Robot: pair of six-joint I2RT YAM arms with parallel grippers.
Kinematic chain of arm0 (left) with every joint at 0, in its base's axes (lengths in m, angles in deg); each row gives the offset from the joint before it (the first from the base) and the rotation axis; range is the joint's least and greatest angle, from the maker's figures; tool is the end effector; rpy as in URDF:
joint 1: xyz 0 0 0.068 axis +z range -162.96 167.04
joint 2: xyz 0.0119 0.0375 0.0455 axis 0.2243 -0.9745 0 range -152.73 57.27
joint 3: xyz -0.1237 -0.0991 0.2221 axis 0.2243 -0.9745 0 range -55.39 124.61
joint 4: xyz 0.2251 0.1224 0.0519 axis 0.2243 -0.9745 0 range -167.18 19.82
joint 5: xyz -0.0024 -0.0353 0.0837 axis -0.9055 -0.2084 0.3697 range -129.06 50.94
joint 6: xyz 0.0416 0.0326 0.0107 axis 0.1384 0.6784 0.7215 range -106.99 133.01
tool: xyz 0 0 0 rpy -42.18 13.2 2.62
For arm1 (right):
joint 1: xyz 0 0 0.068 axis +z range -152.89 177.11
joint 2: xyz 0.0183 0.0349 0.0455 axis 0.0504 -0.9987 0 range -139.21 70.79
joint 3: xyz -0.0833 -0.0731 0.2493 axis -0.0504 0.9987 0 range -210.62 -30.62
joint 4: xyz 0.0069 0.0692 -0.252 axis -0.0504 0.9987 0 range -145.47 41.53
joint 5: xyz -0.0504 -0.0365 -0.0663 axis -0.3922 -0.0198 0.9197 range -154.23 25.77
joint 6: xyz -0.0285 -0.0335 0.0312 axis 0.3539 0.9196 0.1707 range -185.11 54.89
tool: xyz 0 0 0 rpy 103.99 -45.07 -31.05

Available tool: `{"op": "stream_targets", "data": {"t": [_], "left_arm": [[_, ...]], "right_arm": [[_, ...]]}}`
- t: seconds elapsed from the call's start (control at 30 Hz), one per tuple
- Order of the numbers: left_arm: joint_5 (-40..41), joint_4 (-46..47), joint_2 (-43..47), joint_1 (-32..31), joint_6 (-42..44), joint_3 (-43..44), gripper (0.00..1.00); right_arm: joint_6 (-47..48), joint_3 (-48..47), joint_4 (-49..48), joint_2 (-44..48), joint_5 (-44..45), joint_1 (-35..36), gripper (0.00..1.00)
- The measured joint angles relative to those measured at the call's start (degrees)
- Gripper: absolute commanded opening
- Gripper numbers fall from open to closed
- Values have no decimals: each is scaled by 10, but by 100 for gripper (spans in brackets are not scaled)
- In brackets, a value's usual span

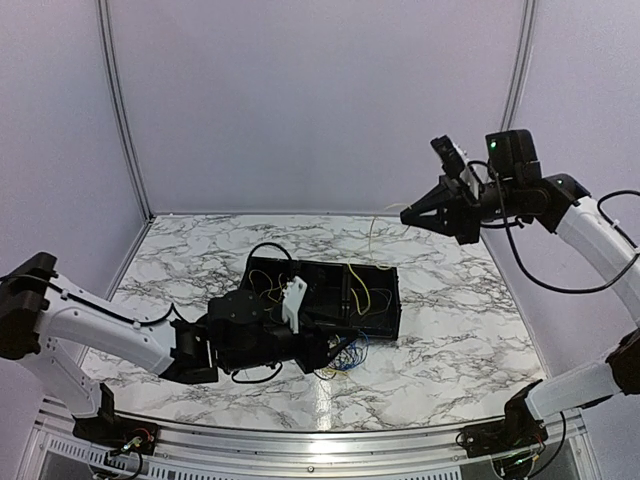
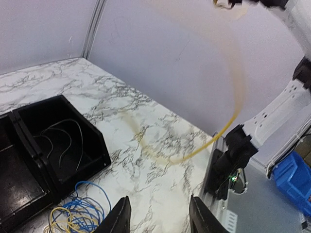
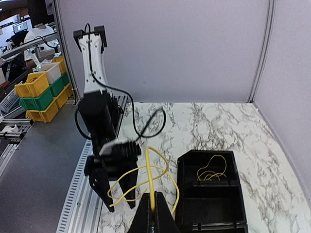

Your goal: Untangle the cables

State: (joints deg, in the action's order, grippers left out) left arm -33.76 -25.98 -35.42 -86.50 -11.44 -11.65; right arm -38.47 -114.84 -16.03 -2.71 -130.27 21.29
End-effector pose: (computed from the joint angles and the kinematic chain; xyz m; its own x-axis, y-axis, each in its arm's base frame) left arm 0.1016 -0.3324 0.2228 -0.4058 -0.0811 -0.9104 0.8358 0.3701 -0.4055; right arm 0.2167 0.1329 0.4286 0.0104 -0.1949 -0.9808 -0.9987 -0.0504 -0.0006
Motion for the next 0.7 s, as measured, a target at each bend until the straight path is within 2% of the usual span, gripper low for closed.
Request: {"op": "stream_targets", "data": {"t": [0.17,0.37,0.5,0.7], "left_arm": [[1,-107,80,0,23,60,50],[44,-181,110,-2,50,95,51],[71,-245,85,1,71,135,50],[63,-327,1,5,91,236,50]], "right_arm": [[31,113,-2,9,37,0,0],[39,202,-29,9,56,0,0],[37,229,-48,9,65,6,0],[45,232,-53,10,85,31,0]]}}
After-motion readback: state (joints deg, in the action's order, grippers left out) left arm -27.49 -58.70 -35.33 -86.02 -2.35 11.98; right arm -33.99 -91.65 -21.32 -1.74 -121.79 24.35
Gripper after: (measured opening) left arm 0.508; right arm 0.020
